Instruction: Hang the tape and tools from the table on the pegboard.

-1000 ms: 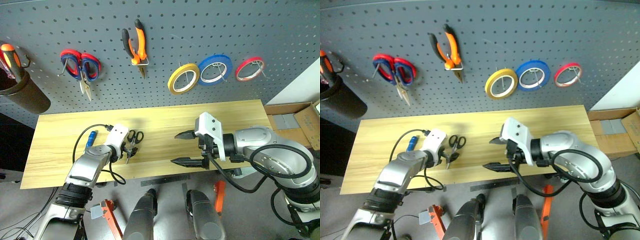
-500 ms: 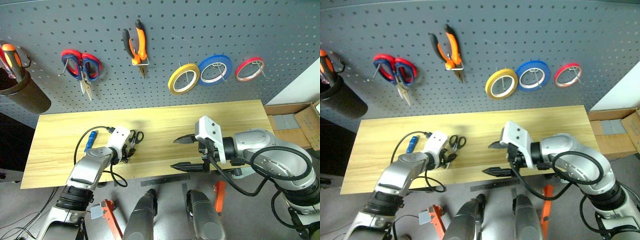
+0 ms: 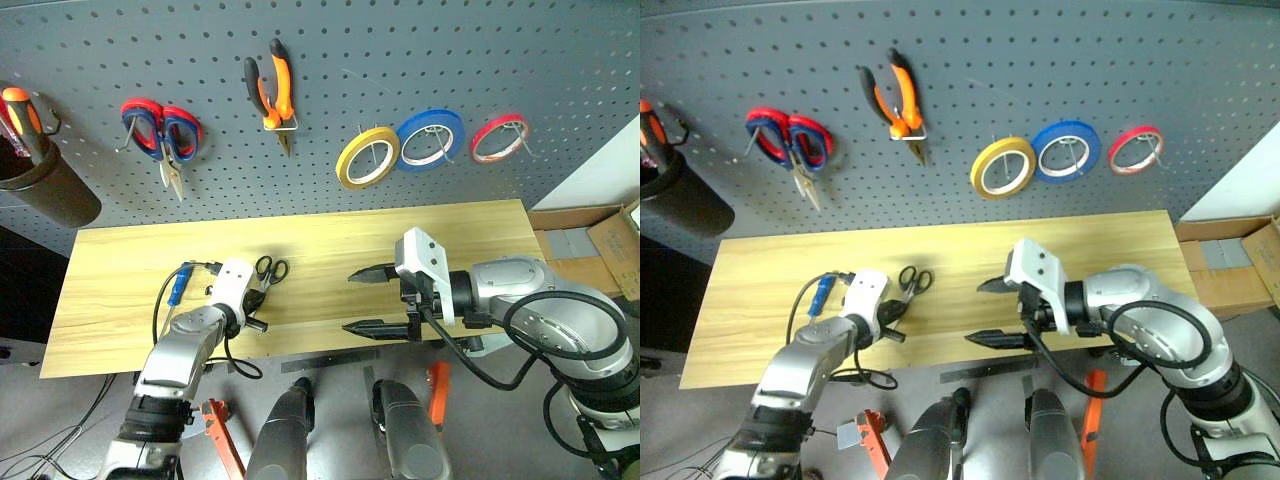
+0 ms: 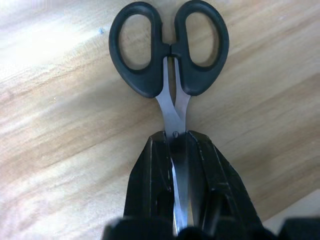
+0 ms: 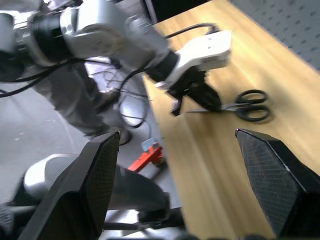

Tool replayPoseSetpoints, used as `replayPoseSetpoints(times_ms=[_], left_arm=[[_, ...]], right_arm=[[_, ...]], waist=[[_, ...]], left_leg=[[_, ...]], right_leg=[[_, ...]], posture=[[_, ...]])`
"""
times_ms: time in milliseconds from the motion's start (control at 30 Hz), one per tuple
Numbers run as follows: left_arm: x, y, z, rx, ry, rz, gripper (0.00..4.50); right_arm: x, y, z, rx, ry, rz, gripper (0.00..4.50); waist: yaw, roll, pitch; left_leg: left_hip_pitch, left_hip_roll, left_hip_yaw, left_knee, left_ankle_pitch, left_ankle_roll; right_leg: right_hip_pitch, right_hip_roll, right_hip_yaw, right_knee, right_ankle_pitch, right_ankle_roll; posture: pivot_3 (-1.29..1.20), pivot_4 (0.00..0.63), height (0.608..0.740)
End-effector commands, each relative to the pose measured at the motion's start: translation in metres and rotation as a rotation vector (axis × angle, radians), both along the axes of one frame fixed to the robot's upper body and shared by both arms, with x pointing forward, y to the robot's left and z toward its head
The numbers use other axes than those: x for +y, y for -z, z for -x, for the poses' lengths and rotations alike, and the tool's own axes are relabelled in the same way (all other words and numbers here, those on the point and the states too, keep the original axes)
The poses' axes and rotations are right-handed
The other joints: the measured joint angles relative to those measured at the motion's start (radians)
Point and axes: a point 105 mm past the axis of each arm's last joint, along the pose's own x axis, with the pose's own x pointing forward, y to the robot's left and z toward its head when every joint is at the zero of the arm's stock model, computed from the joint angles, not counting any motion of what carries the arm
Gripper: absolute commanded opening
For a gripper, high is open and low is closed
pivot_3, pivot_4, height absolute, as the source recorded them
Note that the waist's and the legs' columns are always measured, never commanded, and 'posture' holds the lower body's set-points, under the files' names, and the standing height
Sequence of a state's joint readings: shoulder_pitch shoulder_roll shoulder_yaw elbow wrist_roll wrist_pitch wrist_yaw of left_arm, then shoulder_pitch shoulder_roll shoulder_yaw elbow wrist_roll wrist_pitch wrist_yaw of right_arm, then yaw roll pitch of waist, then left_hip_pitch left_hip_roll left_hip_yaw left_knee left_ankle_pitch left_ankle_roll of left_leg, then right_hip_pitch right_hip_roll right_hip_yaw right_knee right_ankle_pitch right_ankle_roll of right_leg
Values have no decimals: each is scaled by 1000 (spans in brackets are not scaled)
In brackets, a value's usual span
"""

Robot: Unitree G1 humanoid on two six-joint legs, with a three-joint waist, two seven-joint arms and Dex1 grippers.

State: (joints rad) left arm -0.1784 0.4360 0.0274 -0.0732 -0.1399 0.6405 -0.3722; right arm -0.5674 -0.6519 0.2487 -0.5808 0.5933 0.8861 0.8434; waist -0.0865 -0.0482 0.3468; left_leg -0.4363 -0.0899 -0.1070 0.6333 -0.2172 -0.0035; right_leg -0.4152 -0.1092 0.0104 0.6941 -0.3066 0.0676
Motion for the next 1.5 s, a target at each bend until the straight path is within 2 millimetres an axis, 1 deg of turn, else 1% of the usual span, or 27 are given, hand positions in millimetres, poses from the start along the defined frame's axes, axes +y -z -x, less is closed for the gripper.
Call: replayPoseSetpoints(times_ms=[33, 100, 200, 300, 433, 500, 567, 700, 767, 900, 1033, 1133, 1233, 1333, 1500], left_arm=[[12, -43, 7, -231, 7, -48, 101], [24, -52, 13, -272, -53, -35, 101], [31, -83, 19, -416, -94, -33, 101], [31, -108, 25, -528, -104, -47, 101], [26, -140, 39, -682, -79, -145, 101], [23, -150, 46, -735, -69, -184, 101], [21, -155, 51, -763, -63, -204, 101], [21, -164, 54, -807, -81, -213, 101], [24, -172, 54, -840, -108, -229, 101], [39, -189, 50, -891, -198, -228, 101], [38, -198, 49, -927, -193, -233, 101], [42, -200, 50, -937, -210, -241, 101], [48, -200, 58, -937, -260, -239, 101], [44, -197, 66, -931, -271, -221, 101], [39, -198, 71, -938, -270, -205, 101]], right_arm=[[4, -25, -4, -137, -5, -66, 3992], [5, -32, -6, -176, -11, -84, 3992], [7, -43, -10, -235, -10, -121, 3992], [8, -51, -12, -282, -13, -149, 3992], [8, -62, -17, -385, -13, -182, 3992], [8, -70, -19, -420, -3, -215, 3992], [8, -72, -20, -434, 0, -228, 3992], [5, -71, -23, -429, 11, -227, 3992], [3, -69, -25, -426, 19, -213, 3992], [1, -67, -30, -423, 33, -201, 3992], [0, -66, -32, -424, 37, -195, 3992], [0, -65, -33, -424, 36, -191, 3992], [-1, -62, -34, -421, 38, -179, 3992], [-3, -62, -35, -422, 39, -176, 3992], [-4, -61, -36, -422, 32, -172, 3992]], waist=[[1, 0, 0], [2, 0, 0], [4, 0, 0], [5, 0, 0], [5, 0, 0], [3, 0, 0], [4, 0, 0], [7, 0, 0], [7, 0, 0], [7, 0, 0], [6, 0, 0], [7, 0, 0], [6, 0, 0], [6, 0, 0], [12, 0, 0]], left_leg=[[0, 1, 0, 0, 0, 0], [0, 1, 0, 0, 0, 0], [0, 1, -1, 0, 0, 0], [0, 0, -1, 0, 0, 0], [0, 0, -1, -1, 0, -1], [0, 0, -1, -2, 0, -1], [0, 0, -1, -3, 1, -1], [0, 0, -1, -3, 1, -1], [0, 0, -1, -3, 1, -1], [0, 0, -2, -2, 1, -1], [0, 0, -1, -2, 1, -2], [0, 0, -1, -2, 1, -2], [0, 0, -1, -2, 1, -2], [0, 0, -1, -2, 1, -2], [0, 0, -2, -2, 1, -2]], right_leg=[[0, 0, 1, -1, 0, 0], [1, 0, 0, -1, 0, 0], [2, 0, -1, -5, 0, 1], [3, 0, -2, -7, 2, 1], [5, 0, -3, -11, 3, 2], [5, 0, -4, -12, 3, 2], [5, 0, -5, -12, 3, 2], [5, 0, -6, -13, 3, 2], [5, 0, -6, -12, 3, 2], [5, 0, -7, -12, 3, 2], [5, 0, -7, -12, 3, 2], [5, 0, -8, -12, 3, 2], [5, 0, -8, -12, 3, 2], [6, 0, -8, -12, 3, 2], [6, 0, -9, -12, 4, 2]], posture=[[-150, 381, 740], [-142, 379, 740], [-129, 375, 740], [-124, 369, 740], [-114, 363, 740], [-111, 358, 740], [-108, 353, 740], [-100, 344, 740], [-98, 342, 740], [-91, 334, 740], [-89, 330, 740], [-88, 327, 740], [-88, 325, 740], [-77, 318, 740], [-61, 309, 740]])
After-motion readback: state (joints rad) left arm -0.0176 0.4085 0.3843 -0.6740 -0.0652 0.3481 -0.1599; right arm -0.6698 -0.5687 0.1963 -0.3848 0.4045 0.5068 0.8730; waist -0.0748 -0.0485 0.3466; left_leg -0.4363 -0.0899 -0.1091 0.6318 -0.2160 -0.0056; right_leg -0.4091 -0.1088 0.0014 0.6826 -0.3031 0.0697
